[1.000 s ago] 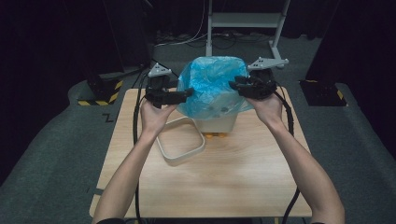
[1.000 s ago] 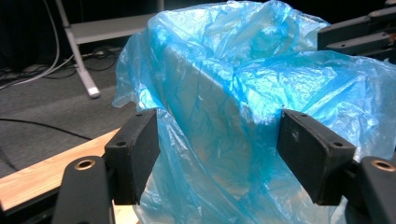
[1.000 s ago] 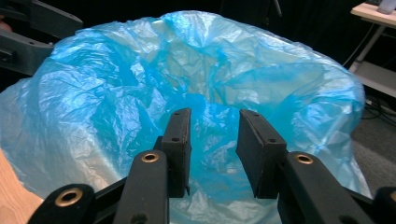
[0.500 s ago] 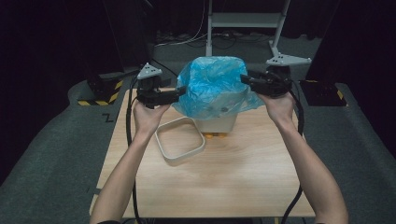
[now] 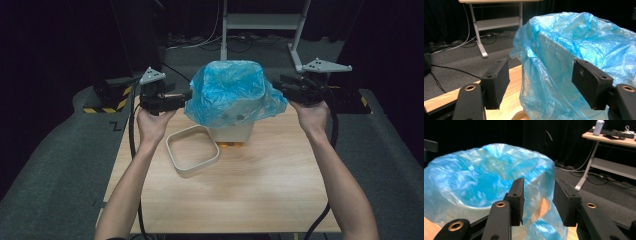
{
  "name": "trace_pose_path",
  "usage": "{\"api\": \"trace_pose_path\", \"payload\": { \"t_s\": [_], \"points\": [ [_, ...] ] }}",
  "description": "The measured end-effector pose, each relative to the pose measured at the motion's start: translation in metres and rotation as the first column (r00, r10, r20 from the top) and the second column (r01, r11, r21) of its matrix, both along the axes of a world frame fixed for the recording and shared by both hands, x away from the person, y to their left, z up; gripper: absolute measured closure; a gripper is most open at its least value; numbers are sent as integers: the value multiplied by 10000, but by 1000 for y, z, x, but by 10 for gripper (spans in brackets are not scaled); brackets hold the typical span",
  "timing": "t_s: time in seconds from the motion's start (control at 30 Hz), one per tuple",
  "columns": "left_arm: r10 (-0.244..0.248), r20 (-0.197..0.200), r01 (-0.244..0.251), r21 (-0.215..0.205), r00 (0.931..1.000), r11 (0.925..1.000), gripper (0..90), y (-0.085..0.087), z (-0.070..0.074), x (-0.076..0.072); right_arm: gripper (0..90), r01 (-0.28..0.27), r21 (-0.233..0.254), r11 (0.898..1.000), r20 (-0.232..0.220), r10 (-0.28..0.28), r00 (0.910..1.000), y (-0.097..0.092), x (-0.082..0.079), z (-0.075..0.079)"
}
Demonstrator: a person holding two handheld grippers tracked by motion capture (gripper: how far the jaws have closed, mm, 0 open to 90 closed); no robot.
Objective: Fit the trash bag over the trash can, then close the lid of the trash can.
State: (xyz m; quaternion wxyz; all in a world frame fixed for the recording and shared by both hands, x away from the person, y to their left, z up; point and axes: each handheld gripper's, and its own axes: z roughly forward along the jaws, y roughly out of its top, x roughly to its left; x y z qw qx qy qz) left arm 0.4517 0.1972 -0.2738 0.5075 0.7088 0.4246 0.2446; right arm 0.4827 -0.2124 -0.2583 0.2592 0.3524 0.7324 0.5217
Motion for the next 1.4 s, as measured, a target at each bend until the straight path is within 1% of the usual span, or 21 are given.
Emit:
{"api": "trace_pose_path", "payload": {
  "t_s": [0.1,0.2,0.27,0.37,0.43,0.5,0.57,0.67,0.8,0.93,1.0,1.13,1.17,1.23,1.33,1.37,1.4],
  "points": [
    [94,-22,-93,93,10000,9999,303,4,-1,0,606,221,94,9997,-9,-220,9998,-7,-1,-4],
    [209,-23,-209,46,9998,9998,301,8,-2,0,603,319,171,9993,-73,-317,9995,-13,0,-6],
    [544,30,-545,264,9985,9982,303,11,-4,-1,602,416,227,9989,-20,-416,9991,-15,-1,-6],
    [693,51,-694,250,9976,9973,305,14,-8,-1,600,583,-44,9983,20,-583,9983,-18,-2,-10],
    [800,-85,-799,148,9968,9967,305,19,-14,0,599,657,-41,9978,-8,-657,9978,-21,-2,-13],
    [819,-121,-818,102,9966,9966,305,20,-16,0,598,677,-5,9977,7,-677,9977,-22,-1,-15],
    [872,-252,-870,106,9959,9962,304,23,-21,2,589,732,111,9973,-128,-731,9972,-26,0,-19],
    [897,-317,-895,82,9955,9960,303,24,-24,2,588,788,190,9967,-85,-786,9969,-29,0,-23],
    [877,-325,-876,30,9956,9961,298,24,-26,3,583,891,272,9957,-150,-887,9959,-36,-1,-30],
    [860,-261,-856,176,9959,9962,290,23,-30,4,582,1093,339,9934,-181,-1088,9939,-46,-3,-39],
    [950,-221,-944,263,9952,9952,292,23,-33,4,581,1179,366,9923,-263,-1170,9928,-50,-4,-44],
    [1075,-187,-1071,211,9940,9940,297,26,-38,4,581,1369,376,9899,-353,-1356,9901,-56,-5,-53],
    [1140,-239,-1135,206,9932,9933,296,28,-42,4,580,1424,413,9889,-383,-1408,9893,-59,-6,-58],
    [1176,-286,-1169,233,9927,9929,296,29,-44,4,580,1443,416,9887,-396,-1427,9890,-60,-6,-59],
    [1251,-393,-1242,228,9914,9920,295,33,-50,4,579,1509,428,9876,-456,-1489,9878,-63,-6,-66],
    [1275,-416,-1269,158,9910,9918,294,35,-52,4,579,1542,433,9871,-485,-1521,9872,-64,-6,-69],
    [1248,-489,-1249,-7,9910,9922,295,37,-54,4,579,1576,436,9865,-486,-1555,9866,-65,-6,-71]
  ]
}}
